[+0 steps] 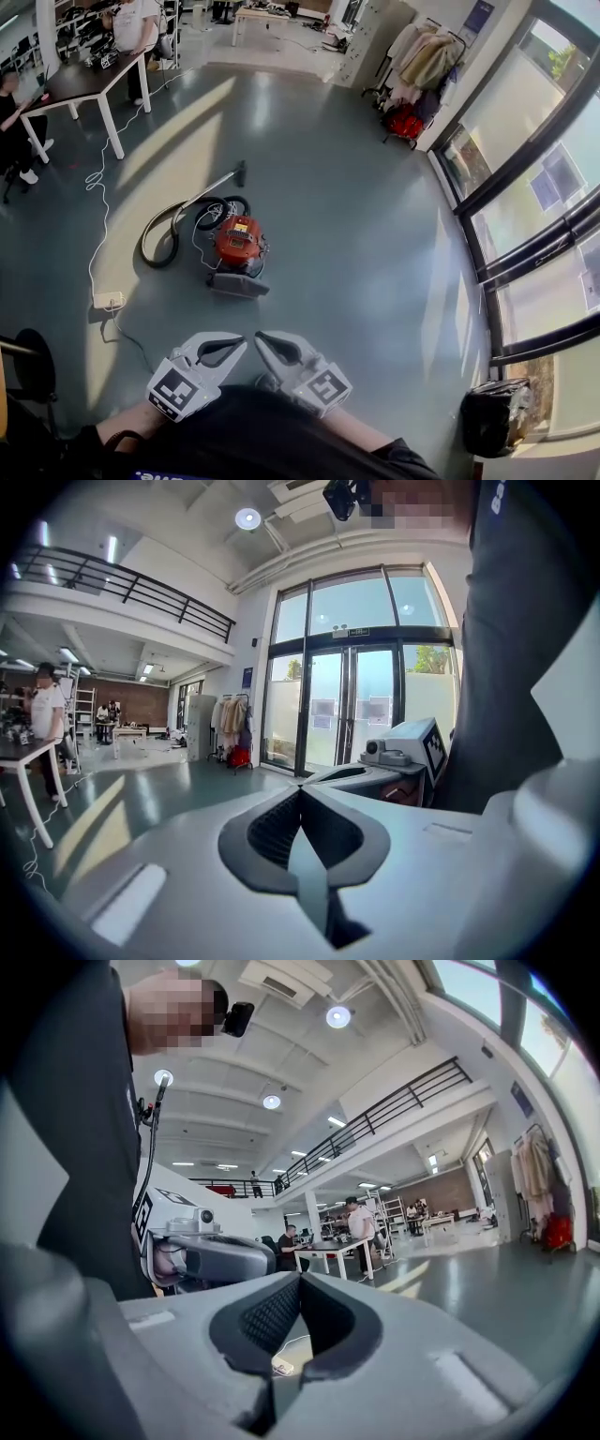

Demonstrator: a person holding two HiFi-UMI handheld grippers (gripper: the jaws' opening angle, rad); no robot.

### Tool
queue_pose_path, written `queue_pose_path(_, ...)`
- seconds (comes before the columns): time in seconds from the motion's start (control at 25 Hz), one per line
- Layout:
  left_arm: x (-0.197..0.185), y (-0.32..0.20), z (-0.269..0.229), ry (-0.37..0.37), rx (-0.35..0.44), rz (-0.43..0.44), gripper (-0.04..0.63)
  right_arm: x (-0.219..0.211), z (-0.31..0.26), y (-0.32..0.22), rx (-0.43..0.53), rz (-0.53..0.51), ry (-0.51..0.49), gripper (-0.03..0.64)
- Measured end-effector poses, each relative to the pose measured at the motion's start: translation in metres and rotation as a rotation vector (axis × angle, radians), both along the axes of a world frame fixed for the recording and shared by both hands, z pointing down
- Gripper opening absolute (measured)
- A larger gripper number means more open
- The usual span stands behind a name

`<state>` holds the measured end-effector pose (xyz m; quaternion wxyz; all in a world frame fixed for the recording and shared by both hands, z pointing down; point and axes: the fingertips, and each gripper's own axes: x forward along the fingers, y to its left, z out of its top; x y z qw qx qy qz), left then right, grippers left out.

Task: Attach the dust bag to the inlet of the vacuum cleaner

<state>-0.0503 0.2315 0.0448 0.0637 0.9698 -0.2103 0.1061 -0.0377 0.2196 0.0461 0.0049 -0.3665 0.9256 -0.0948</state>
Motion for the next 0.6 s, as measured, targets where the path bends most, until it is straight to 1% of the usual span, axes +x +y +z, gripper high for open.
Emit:
queue_pose_path(0.12,-0.005,0.001,0.001,-0.006,0.004,0.008,0.017,-0.004,0.004,0.001,-0.020,0.025,-0.008,-0.008)
queue_pose_path(0.28,-0.011,0.001,-0.001,0.005,0.007,0.006,0.017,-0.016,0.005,0.005,-0.017,0.005,0.003,-0.008)
queue_pose_path(0.4,-0.015,0.005,0.002,-0.003,0.007,0.014,0.017,-0.020,0.007,0.005,-0.020,0.007,0.001,-0.008)
queue_pose_path(0.6,-0.023,0.010,0.006,-0.017,0.012,0.012,0.017,-0.034,0.012,0.010,-0.015,-0.032,0.010,-0.009)
